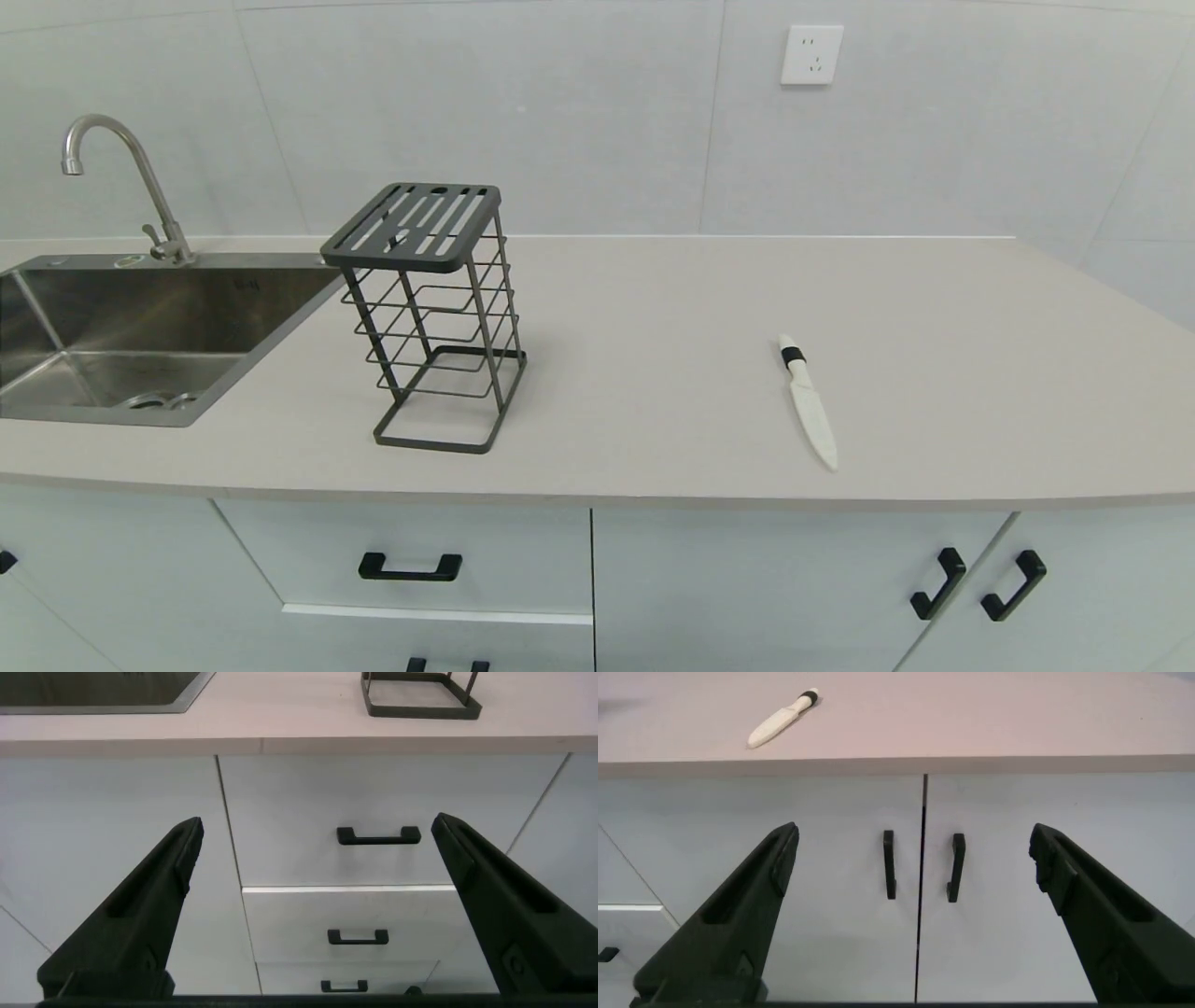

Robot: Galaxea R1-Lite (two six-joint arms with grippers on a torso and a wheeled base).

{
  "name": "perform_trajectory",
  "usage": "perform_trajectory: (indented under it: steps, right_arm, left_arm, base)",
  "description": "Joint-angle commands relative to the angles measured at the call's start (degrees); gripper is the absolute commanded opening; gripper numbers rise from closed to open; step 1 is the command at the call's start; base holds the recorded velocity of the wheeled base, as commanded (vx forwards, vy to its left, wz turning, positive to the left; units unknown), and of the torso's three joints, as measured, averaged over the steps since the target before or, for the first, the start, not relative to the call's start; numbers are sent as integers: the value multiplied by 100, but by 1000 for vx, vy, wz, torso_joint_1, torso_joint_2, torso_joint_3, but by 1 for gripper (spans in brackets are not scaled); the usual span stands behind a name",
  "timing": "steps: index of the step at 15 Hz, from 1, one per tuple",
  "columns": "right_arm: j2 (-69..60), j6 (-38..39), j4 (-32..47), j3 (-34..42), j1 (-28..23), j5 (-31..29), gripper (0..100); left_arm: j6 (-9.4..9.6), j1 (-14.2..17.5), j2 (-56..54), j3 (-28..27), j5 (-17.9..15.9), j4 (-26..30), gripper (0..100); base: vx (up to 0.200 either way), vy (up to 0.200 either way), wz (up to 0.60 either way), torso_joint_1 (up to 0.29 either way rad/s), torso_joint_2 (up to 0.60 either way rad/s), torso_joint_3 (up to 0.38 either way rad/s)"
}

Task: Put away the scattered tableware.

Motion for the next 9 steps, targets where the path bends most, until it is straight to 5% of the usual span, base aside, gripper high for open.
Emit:
perform_trajectory:
  steps: [1, 9]
  right_arm:
    - [5, -1, 2, 0, 1, 2, 100]
    - [5, -1, 2, 0, 1, 2, 100]
  left_arm:
    - [4, 0, 7, 1, 5, 1, 100]
    - [-13, 0, 7, 1, 14, 1, 100]
  base:
    - [0, 0, 0, 0, 0, 0]
    - [0, 0, 0, 0, 0, 0]
